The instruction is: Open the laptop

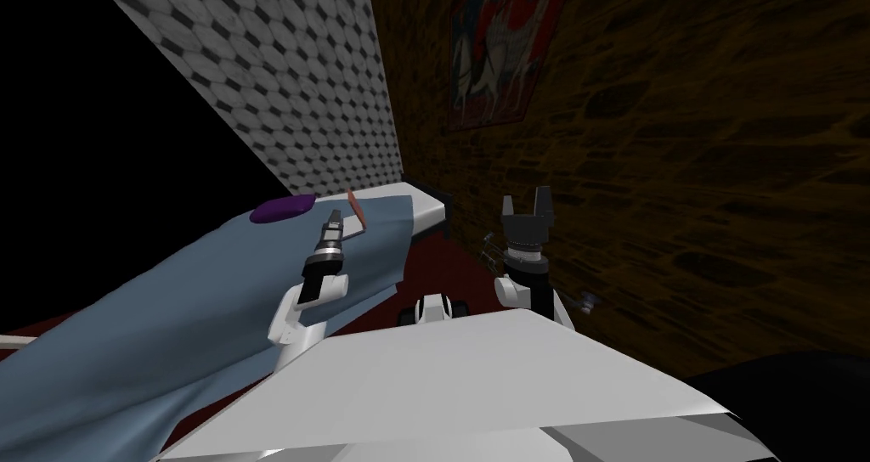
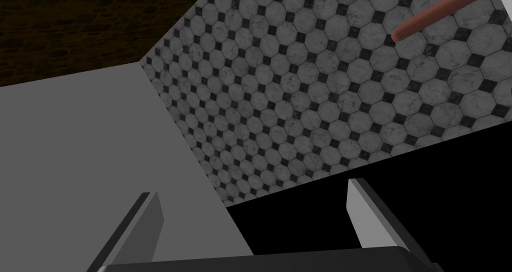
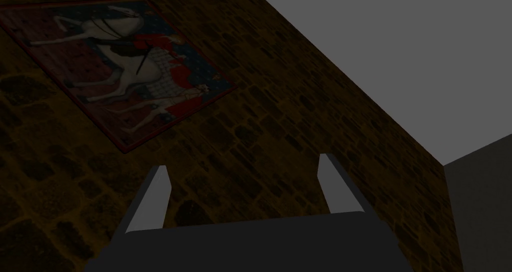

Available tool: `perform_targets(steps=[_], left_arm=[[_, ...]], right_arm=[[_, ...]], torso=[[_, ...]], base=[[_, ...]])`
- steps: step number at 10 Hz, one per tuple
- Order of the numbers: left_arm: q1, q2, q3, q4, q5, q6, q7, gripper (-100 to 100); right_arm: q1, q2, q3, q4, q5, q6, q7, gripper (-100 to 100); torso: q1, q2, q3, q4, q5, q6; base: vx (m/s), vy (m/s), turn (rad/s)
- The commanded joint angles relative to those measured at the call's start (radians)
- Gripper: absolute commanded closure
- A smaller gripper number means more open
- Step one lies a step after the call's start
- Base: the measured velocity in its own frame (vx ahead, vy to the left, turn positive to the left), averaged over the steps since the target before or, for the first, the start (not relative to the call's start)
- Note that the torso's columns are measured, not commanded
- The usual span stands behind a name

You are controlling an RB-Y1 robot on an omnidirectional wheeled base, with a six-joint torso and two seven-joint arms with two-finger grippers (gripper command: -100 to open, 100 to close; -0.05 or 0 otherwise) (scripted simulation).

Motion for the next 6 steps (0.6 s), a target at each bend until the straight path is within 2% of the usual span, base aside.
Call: perform_targets(steps=[1,6], left_arm=[[-0.046,0.004,0.044,0.058,-0.019,0.059,-0.014,-100],[-0.111,0.014,0.135,0.160,-0.060,0.166,-0.040,-100]], right_arm=[[0.000,0.000,0.000,0.000,0.000,0.000,0.000,0],[0.000,0.000,0.000,0.000,0.000,0.000,0.000,0]], torso=[[-0.001,0.000,0.000,0.000,0.000,0.000],[-0.002,0.002,0.001,0.000,-0.001,0.000]], base=[[0.067,-0.077,-0.123],[0.105,-0.023,-0.085]])
